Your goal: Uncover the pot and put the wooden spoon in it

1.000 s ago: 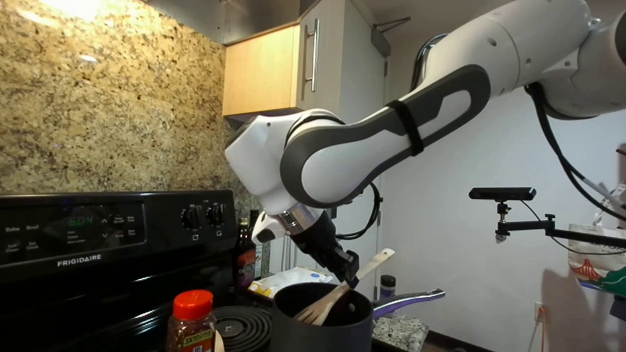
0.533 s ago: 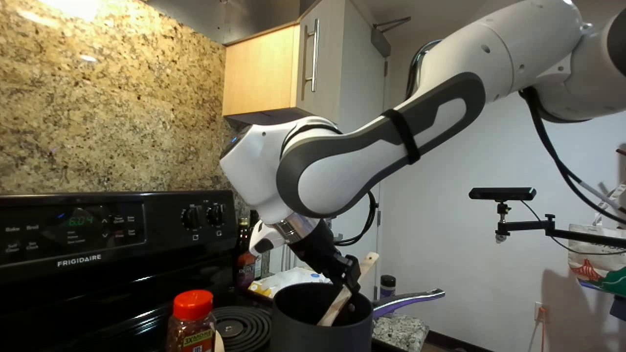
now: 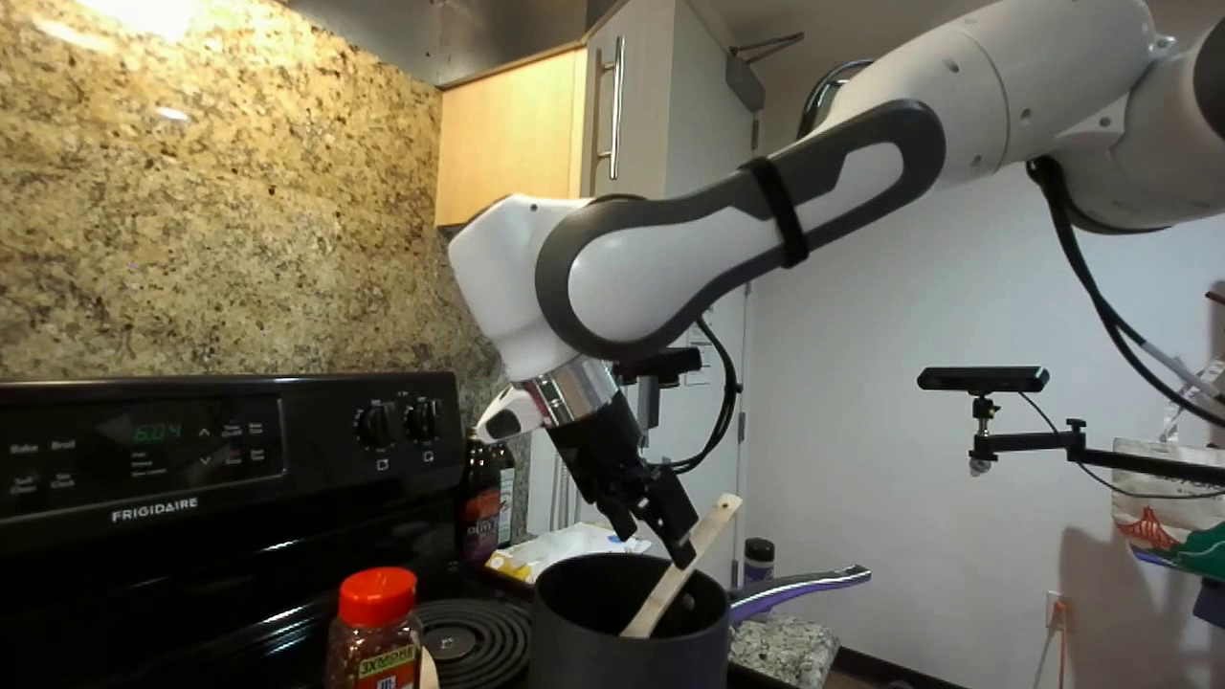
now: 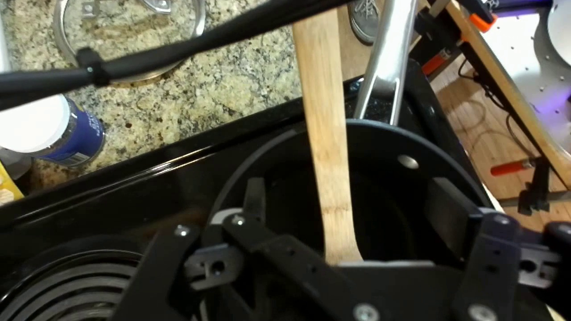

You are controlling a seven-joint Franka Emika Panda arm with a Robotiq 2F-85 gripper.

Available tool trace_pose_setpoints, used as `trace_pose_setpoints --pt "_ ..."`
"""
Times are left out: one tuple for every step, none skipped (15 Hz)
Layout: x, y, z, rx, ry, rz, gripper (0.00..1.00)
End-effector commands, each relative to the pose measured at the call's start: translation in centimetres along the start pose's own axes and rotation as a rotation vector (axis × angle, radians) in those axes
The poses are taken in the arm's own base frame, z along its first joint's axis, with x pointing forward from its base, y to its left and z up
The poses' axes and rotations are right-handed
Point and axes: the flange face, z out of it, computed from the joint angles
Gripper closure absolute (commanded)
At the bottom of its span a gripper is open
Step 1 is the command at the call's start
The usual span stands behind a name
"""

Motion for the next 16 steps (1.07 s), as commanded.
trace_pose_setpoints --pt "-4.3 -0.4 -2.1 0.071 0.13 0.127 0.0" --pt "-5.7 -0.5 -2.4 0.093 0.161 0.166 0.0" --pt "-7.0 -0.7 -2.6 0.114 0.189 0.207 0.0" --pt "-8.2 -0.9 -2.7 0.132 0.216 0.249 0.0" --pt "-9.2 -1.2 -2.6 0.156 0.243 0.29 0.0" --pt "-10.2 -1.6 -2.3 0.182 0.266 0.331 0.0" --pt "-11.0 -2.3 -1.9 0.21 0.291 0.37 0.0" --pt "-11.8 -3.2 -1.3 0.24 0.312 0.412 0.0" --pt "-12.7 -4.1 -0.8 0.268 0.334 0.45 0.0" --pt "-13.6 -5.1 -0.1 0.299 0.359 0.487 0.0" --pt "-14.5 -6.1 0.3 0.327 0.375 0.523 0.0" --pt "-15.3 -7.0 0.7 0.353 0.393 0.561 0.0" --pt "-16.2 -7.8 1.1 0.38 0.412 0.598 0.0" --pt "-16.9 -8.5 1.3 0.399 0.43 0.636 0.0" --pt "-17.8 -9.4 1.2 0.412 0.451 0.673 0.0" --pt "-18.6 -10.0 0.9 0.417 0.473 0.71 0.0"
